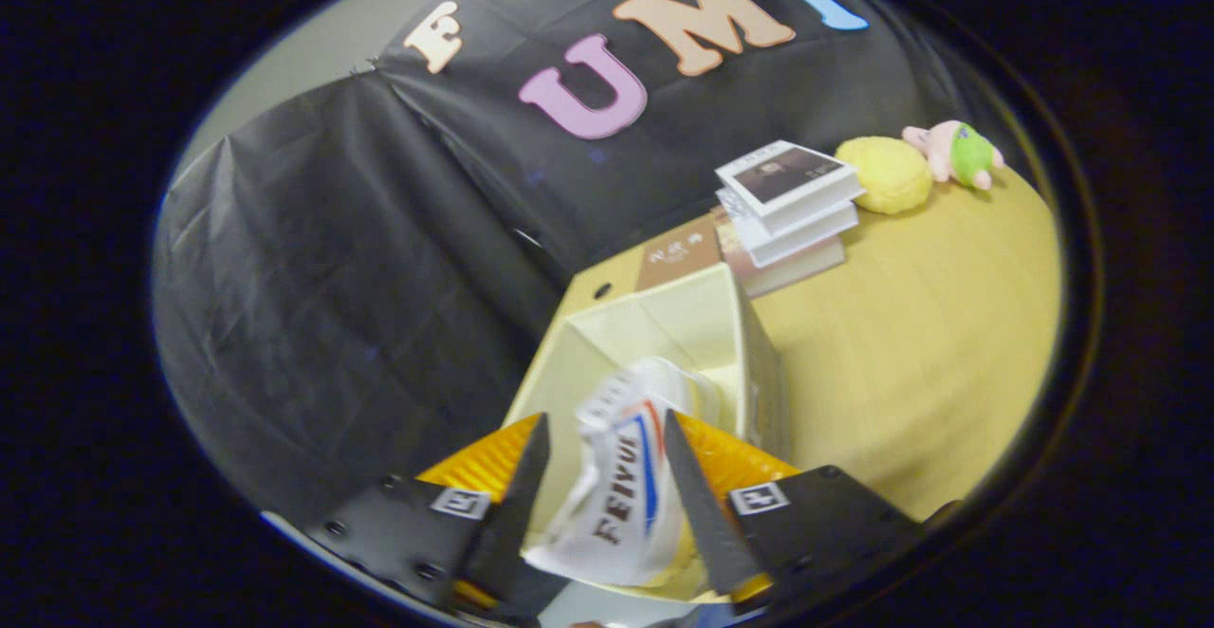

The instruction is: Open the storage box then place both shoes into the box .Put the left shoe in first, then the right shoe, with the right side of both shoes facing outward in a uniform manner.

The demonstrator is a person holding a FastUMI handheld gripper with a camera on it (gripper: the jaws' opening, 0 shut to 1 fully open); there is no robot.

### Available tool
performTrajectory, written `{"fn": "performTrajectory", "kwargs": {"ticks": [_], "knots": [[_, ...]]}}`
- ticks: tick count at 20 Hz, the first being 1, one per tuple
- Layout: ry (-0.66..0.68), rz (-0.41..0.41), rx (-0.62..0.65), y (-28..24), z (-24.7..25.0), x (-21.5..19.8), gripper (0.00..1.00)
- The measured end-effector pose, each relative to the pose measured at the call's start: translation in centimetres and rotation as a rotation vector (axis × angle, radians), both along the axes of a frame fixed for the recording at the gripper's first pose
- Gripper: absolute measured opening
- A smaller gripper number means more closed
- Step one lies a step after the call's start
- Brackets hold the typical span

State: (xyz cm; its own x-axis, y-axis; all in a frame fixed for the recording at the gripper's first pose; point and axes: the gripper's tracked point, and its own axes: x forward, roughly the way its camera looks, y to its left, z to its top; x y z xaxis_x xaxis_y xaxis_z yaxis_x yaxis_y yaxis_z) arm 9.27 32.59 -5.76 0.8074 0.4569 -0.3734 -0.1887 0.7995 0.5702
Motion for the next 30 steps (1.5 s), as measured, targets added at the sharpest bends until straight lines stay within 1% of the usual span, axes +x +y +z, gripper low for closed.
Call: {"fn": "performTrajectory", "kwargs": {"ticks": [1, 3, 6, 8, 10, 13, 15, 17, 19, 24, 26, 29, 30], "knots": [[-0.027, -0.011, 0.007, -0.2, 1.2, -0.1, 0.59], [-0.076, -0.029, -0.007, -1.6, 2.1, -0.1, 0.68], [-0.114, -0.055, -0.032, -4.2, 2.5, -0.6, 0.82], [-0.14, -0.079, -0.071, -6.5, 2.4, -1.0, 0.91], [-0.186, -0.112, -0.139, -9.1, 2.3, -1.6, 1.0], [-0.269, -0.155, -0.258, -12.7, 2.4, -3.0, 1.0], [-0.347, -0.212, -0.362, -15.6, 2.8, -4.0, 1.0], [-0.413, -0.255, -0.424, -17.3, 3.2, -5.1, 1.0], [-0.47, -0.262, -0.466, -17.8, 3.7, -6.0, 1.0], [-0.597, -0.263, -0.632, -17.8, 4.9, -7.5, 1.0], [-0.605, -0.239, -0.619, -16.3, 4.5, -7.9, 1.0], [-0.611, -0.218, -0.54, -14.5, 4.3, -8.9, 1.0], [-0.616, -0.218, -0.536, -14.5, 4.2, -9.1, 1.0]]}}
